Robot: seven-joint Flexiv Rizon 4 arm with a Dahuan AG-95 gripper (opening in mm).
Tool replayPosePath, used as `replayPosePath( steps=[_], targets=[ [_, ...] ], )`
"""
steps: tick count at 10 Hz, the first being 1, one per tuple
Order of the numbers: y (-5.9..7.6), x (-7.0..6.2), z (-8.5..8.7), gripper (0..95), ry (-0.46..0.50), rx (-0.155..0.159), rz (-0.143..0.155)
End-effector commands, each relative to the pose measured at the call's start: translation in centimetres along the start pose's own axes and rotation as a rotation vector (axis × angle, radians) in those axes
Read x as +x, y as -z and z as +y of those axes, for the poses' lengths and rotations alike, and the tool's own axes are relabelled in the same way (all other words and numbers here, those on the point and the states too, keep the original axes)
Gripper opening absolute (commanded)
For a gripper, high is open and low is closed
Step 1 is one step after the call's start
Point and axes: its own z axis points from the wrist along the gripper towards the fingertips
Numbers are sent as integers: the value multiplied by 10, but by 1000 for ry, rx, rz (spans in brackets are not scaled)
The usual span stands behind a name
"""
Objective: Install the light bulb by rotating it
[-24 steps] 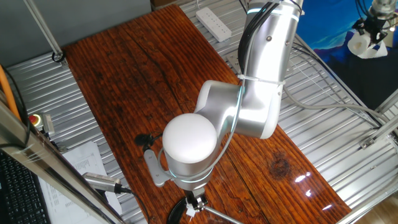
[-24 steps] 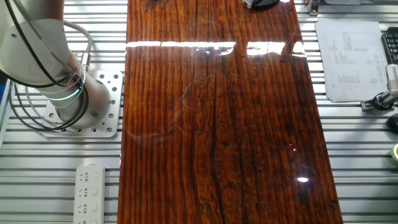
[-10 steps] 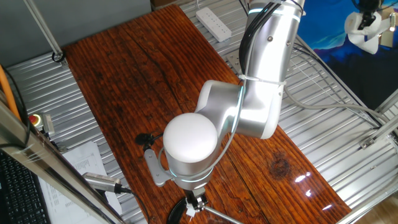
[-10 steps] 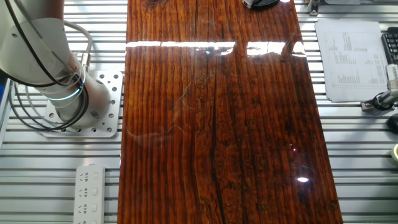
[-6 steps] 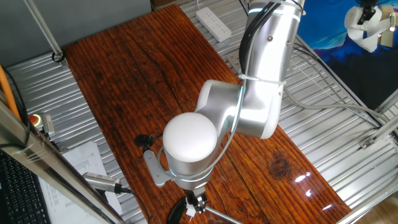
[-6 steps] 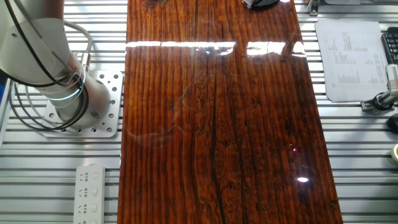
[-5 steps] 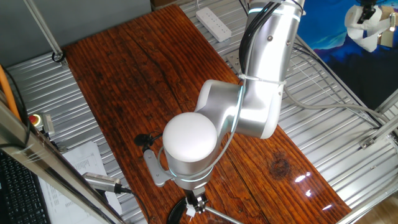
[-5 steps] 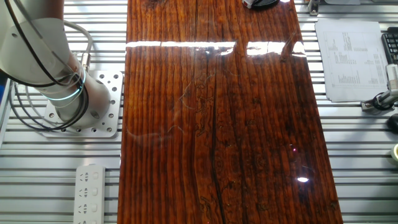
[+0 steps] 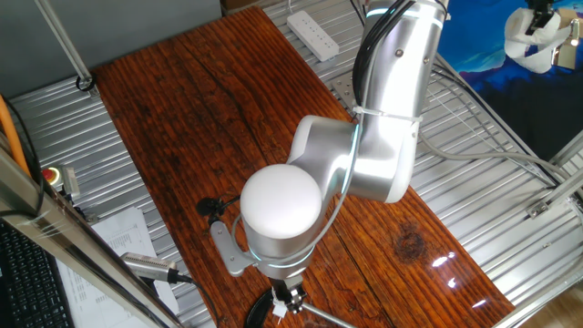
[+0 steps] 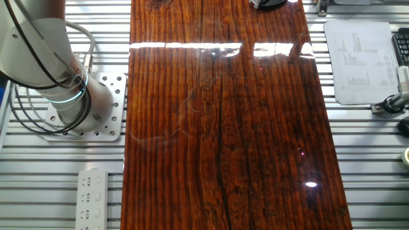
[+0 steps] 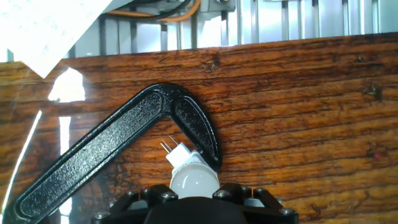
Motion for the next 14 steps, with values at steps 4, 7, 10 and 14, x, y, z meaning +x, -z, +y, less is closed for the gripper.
replayPosePath(
  steps=[4,7,10,14],
  targets=[
    [8,1,4,570,899,-7,3],
    [7,1,4,570,1155,2,12],
    [3,-1,3,570,1325,20,23],
    [-3,-3,1,570,1503,22,29]
  ],
)
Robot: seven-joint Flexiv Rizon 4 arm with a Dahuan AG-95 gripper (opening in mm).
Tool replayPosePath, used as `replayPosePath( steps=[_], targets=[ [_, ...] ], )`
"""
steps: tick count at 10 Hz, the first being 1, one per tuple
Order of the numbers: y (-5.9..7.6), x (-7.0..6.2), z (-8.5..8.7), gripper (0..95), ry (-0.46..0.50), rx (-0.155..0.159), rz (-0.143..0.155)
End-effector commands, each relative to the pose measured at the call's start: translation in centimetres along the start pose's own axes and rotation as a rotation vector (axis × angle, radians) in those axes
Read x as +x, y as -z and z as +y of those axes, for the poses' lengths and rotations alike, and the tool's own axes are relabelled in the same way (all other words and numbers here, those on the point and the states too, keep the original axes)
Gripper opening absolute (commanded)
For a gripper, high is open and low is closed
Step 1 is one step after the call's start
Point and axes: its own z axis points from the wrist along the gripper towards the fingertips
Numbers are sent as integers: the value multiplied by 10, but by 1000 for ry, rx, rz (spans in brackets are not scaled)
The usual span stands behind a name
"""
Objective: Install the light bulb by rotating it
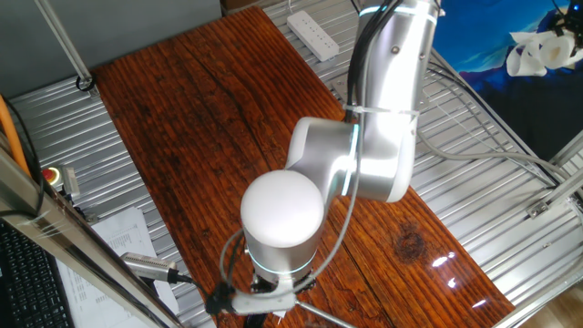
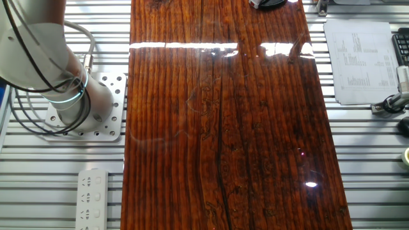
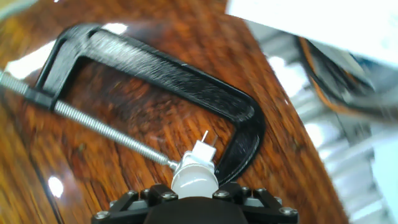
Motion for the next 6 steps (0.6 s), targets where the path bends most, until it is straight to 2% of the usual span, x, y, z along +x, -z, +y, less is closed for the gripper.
replayPosePath(
  steps=[1,6],
  targets=[
    [-6,1,-2,570,325,3,14],
    [-12,2,-5,570,393,8,15]
  ],
)
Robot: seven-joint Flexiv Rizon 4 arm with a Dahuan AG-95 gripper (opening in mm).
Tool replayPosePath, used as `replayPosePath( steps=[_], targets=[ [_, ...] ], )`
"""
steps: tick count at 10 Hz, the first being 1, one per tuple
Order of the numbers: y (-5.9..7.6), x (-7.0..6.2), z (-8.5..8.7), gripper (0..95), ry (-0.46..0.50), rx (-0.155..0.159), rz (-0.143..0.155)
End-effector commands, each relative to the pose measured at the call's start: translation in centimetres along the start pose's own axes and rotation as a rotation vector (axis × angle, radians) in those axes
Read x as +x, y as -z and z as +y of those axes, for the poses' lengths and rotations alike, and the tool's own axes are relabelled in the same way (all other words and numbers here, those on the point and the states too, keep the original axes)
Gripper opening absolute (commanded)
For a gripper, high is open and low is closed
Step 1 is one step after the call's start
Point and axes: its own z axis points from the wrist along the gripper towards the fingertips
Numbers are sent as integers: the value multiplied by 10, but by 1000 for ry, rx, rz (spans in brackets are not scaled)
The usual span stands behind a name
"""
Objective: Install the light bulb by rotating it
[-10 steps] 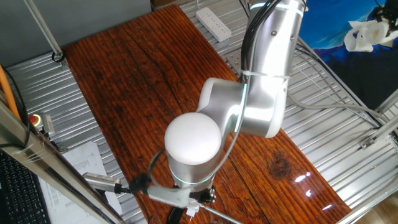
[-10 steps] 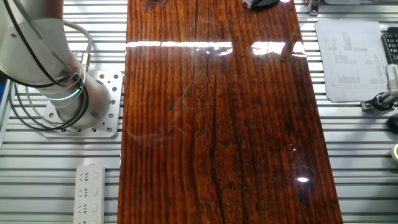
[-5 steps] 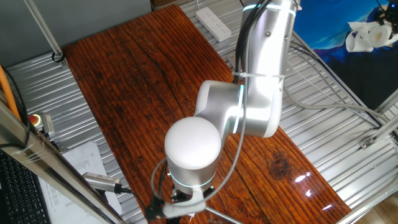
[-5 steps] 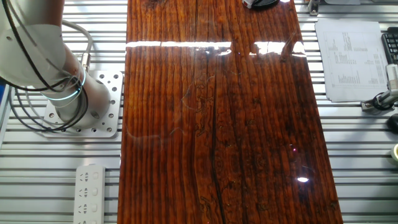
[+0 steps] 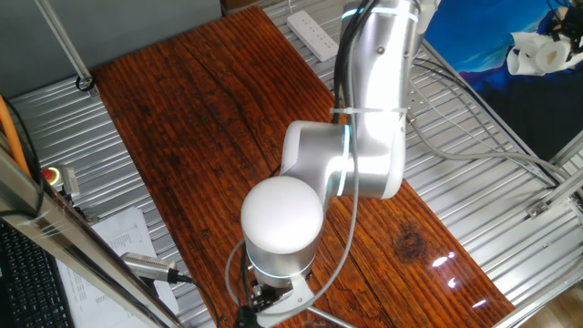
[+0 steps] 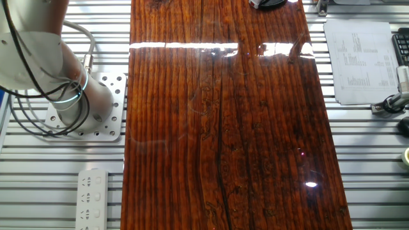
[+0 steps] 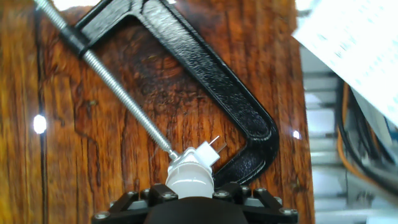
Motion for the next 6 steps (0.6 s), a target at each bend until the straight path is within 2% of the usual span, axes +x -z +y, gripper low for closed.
replayPosePath(
  steps=[1,2,3,6],
  targets=[
    [-5,2,-1,570,76,4,2],
    [-5,2,-1,570,85,5,2],
    [-6,3,-1,380,84,5,1],
    [-6,3,0,380,75,2,0]
  ],
)
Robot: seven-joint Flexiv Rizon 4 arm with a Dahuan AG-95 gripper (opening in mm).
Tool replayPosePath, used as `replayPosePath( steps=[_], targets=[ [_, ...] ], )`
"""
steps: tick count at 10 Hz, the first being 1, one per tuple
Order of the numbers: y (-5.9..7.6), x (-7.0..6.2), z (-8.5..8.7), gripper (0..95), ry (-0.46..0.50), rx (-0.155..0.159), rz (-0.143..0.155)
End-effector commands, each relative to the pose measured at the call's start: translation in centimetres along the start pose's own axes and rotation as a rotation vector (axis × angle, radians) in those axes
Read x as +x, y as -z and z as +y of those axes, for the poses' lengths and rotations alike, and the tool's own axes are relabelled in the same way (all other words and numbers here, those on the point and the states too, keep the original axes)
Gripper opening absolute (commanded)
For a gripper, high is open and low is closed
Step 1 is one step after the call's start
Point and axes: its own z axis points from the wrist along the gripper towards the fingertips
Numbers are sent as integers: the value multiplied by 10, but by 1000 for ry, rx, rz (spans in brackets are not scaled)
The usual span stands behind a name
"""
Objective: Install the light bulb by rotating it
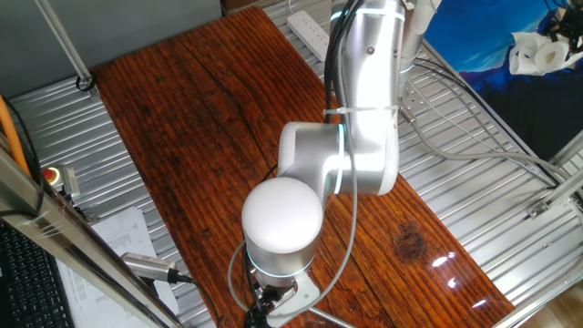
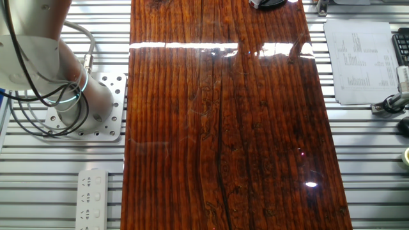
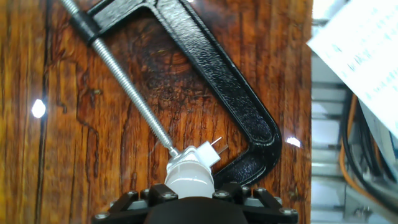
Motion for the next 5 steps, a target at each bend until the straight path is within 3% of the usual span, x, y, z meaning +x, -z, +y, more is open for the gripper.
replayPosePath(
  steps=[1,4,5],
  targets=[
    [-1,0,-1,380,-16,-2,0],
    [-1,0,-1,380,-48,1,0],
    [-1,0,-1,190,-55,1,0]
  ],
)
